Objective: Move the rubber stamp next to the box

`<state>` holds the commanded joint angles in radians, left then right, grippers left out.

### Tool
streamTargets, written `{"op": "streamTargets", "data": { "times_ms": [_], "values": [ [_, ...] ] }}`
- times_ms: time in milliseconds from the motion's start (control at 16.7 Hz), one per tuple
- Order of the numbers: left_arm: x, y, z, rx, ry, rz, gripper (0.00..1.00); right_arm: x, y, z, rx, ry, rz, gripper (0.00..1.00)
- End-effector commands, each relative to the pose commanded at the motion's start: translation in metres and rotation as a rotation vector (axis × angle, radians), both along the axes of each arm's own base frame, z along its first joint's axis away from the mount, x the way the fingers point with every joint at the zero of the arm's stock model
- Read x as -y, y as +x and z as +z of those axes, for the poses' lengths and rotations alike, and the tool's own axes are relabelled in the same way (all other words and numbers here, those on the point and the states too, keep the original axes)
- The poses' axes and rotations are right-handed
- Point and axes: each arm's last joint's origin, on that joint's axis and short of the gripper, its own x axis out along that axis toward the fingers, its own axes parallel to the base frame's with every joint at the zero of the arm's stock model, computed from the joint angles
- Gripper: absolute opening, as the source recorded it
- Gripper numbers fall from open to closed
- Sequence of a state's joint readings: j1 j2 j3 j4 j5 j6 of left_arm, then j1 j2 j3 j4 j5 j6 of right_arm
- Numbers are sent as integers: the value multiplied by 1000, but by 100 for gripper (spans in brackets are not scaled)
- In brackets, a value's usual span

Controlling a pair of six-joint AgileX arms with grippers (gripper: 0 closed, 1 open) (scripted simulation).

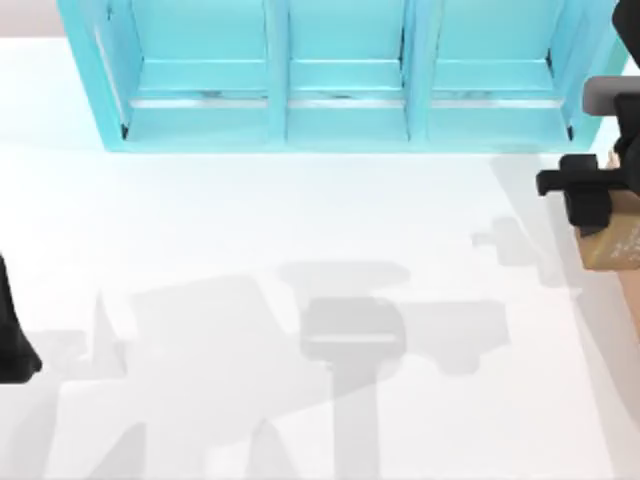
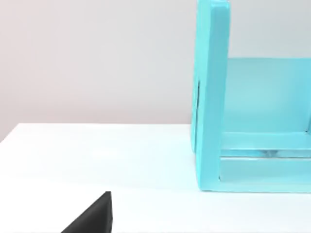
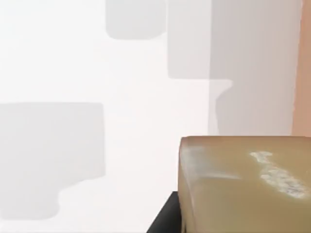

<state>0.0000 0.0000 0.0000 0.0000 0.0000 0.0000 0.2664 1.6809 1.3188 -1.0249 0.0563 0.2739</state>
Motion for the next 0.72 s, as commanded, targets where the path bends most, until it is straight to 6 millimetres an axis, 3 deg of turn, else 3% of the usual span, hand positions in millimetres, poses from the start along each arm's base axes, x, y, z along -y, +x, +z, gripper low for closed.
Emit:
{"op": "streamTargets", "data": {
  "times_ms": [240,480,720],
  "values": [
    [0,0,0,0,0,0,100,1,3,-27,8,4,0,0],
    [0,0,0,0,0,0,100,1,3,-28,8,4,-1,0],
    [0,0,0,0,0,0,100,1,3,-28,8,4,-1,30]
  ]
}}
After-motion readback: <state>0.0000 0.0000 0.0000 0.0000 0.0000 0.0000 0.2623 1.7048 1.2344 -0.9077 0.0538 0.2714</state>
